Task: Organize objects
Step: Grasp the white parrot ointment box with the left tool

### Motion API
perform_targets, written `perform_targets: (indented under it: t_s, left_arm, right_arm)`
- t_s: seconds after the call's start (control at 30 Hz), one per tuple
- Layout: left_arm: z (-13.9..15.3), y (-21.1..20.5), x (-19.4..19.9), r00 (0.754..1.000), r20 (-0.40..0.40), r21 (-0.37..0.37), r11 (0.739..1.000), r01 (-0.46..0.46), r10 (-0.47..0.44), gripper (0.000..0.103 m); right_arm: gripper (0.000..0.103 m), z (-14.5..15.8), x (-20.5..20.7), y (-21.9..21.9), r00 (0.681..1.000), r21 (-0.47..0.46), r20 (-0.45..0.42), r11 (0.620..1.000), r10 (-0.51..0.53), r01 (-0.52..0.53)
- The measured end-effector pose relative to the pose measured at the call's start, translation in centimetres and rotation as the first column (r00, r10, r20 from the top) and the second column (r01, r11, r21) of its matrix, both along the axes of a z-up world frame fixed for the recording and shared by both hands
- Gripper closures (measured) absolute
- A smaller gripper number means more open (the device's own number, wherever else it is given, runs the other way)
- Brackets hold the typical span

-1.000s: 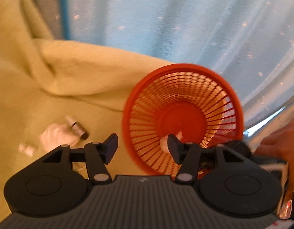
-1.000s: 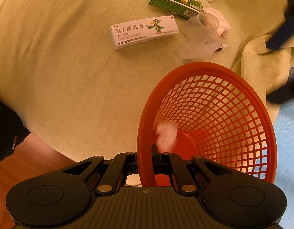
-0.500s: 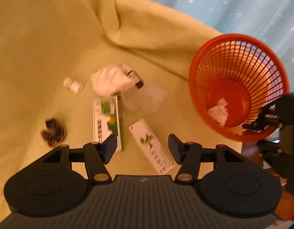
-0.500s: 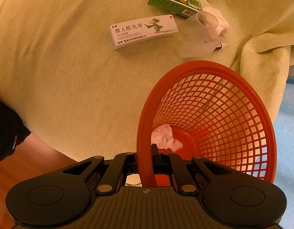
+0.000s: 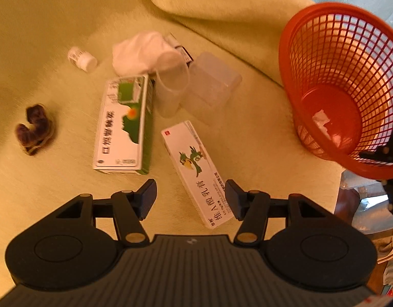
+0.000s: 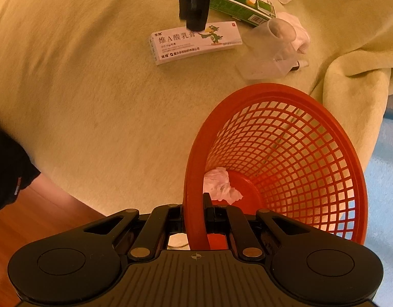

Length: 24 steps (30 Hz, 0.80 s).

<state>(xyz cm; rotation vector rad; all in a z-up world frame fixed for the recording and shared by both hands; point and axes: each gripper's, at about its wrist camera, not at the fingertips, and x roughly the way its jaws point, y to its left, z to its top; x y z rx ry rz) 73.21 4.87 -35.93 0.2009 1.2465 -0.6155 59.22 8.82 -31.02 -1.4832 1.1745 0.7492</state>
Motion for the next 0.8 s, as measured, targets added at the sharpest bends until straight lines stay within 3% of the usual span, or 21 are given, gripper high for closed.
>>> perform_targets:
  t_s: [0.37, 0.6, 0.8]
  left_arm:
    - [-3.7, -1.8, 0.4, 0.999, -0.036, 0.003, 1.0, 0.019, -0.019, 0.05]
    - [-4.1, -3.0, -0.6, 0.994, -0.009, 0.059, 0.993, 0.107, -0.106, 0.05]
    - [-3.3, -1.9, -1.1, 0.989, 0.024, 0.137, 0.98, 0.142, -0.147, 0.062]
  right_arm:
    - [0.1, -0.2, -0.3, -0.3, 1.0, -0.001, -0.004, 1.0, 0.03, -0.03]
    - [0.1, -0.1, -0.3, -0.2, 1.0, 0.004, -0.008, 1.0, 0.023, -0.023]
    - [0.1, 0.0, -0.3, -0.4, 1.0, 0.01, -0.007, 1.0, 0.02, -0.02]
